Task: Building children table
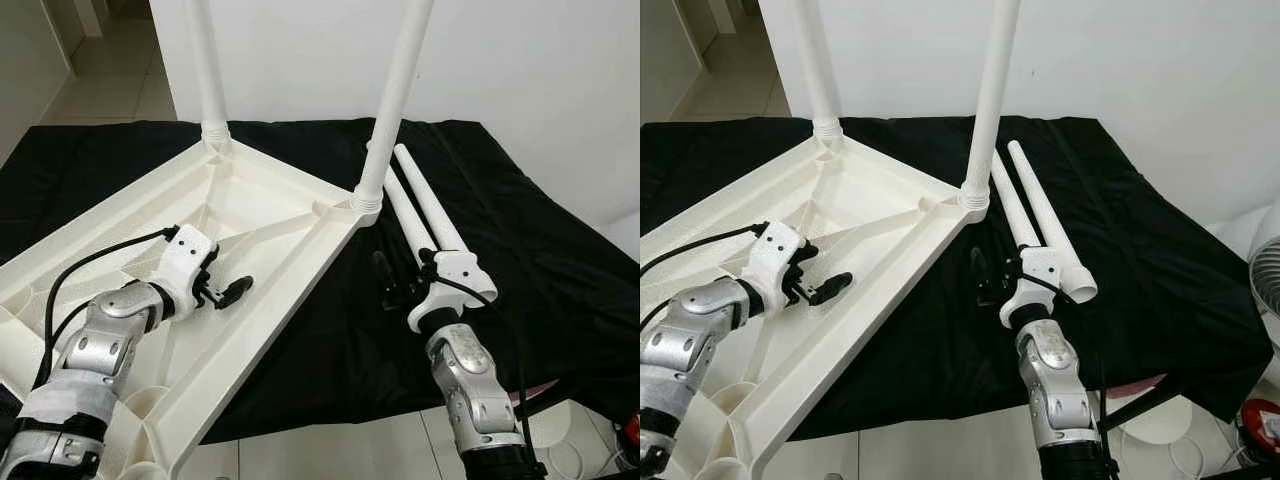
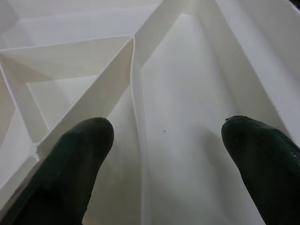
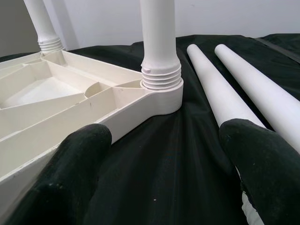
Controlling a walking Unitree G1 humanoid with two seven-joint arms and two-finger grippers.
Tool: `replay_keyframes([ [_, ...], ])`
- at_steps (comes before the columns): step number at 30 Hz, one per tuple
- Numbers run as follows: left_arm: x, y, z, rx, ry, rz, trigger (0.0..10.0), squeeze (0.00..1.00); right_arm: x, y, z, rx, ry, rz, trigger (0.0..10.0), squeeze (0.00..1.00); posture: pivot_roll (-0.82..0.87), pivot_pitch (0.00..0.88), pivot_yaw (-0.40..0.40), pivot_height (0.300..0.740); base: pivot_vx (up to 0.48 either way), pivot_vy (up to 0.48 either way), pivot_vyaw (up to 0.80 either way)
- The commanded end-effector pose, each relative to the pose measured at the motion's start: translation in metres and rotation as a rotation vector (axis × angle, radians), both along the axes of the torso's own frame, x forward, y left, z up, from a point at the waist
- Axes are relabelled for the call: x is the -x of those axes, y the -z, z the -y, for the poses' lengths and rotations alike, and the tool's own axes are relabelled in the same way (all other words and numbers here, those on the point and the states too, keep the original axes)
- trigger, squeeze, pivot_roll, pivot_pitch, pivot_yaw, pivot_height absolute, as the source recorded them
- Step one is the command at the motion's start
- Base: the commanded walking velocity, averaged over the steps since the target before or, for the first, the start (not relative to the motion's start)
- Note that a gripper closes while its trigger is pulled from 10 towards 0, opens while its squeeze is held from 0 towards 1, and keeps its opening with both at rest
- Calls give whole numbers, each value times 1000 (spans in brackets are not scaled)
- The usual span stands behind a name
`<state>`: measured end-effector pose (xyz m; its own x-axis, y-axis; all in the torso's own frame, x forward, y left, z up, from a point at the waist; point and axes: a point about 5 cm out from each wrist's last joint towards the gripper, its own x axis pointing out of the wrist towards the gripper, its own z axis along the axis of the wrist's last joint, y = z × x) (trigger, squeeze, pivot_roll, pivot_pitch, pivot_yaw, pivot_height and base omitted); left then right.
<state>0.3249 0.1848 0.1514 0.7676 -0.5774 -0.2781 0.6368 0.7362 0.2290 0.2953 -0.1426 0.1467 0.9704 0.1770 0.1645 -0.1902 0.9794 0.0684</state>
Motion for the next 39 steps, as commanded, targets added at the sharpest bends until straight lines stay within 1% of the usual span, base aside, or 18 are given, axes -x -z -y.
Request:
replay_keyframes([
  [1,-5,3,-4,-11,-118,14,10000,0,1,2,1,10,7,-9,10000,0,36,82,-30,740,0,0,0],
  [7,-10,6,1,-21,-161,-6,10000,0,1,2,1,7,12,-10,10000,0,34,87,-30,740,0,0,0],
  [8,-10,7,2,-40,-172,-3,10000,0,1,2,1,7,13,-10,10000,0,33,88,-28,740,0,0,0],
  [9,-12,8,4,-68,-183,-8,5020,0,1,2,2,7,14,-9,10000,0,34,88,-28,740,0,0,0],
  [10,-12,8,4,-68,-183,-8,5020,0,1,2,2,7,14,-9,10000,0,34,88,-28,740,0,0,0],
  [11,-14,12,6,-107,-207,-33,863,0,1,2,2,6,17,-9,10000,0,34,88,-28,740,0,0,0],
  [13,-14,12,6,-107,-207,-33,863,0,1,2,2,6,17,-9,10000,0,34,88,-28,740,0,0,0],
  [14,-14,13,8,-124,-209,-39,0,0,1,2,2,5,18,-9,10000,0,36,86,-28,740,0,0,0],
  [18,-19,16,17,-153,-245,-49,0,0,0,1,1,3,17,-7,10000,0,35,85,-28,740,0,0,0],
  [20,-23,14,24,-127,-271,-50,0,0,-1,1,1,1,17,-7,10000,0,37,85,-29,740,0,0,0],
  [22,-26,14,26,-131,-291,-39,0,0,-1,1,1,1,17,-7,10000,0,38,84,-29,740,0,0,0],
  [23,-28,13,28,-138,-313,-30,0,0,-1,1,0,1,16,-7,10000,0,38,84,-29,740,0,0,0],
  [26,-40,6,32,-100,-403,-2,0,0,-1,1,-1,-3,15,-6,10000,0,37,84,-28,740,0,0,0],
  [27,-40,6,32,-100,-403,-2,0,0,-1,1,-1,-3,15,-6,10000,0,37,84,-28,740,0,0,0],
  [30,-47,-3,34,-72,-451,28,0,0,-1,0,-2,-6,15,-5,10000,0,36,84,-27,740,0,0,0],
  [32,-57,-15,32,-36,-528,70,0,0,-1,0,-3,-11,16,-5,10000,0,34,81,-23,740,0,0,0],
  [34,-63,-21,31,-24,-574,88,0,0,-1,0,-3,-13,17,-5,10000,0,32,80,-21,740,0,0,0],
  [39,-66,-23,27,-20,-623,94,0,0,-2,0,-4,-16,21,-3,10000,0,28,77,-17,740,0,0,0],
])
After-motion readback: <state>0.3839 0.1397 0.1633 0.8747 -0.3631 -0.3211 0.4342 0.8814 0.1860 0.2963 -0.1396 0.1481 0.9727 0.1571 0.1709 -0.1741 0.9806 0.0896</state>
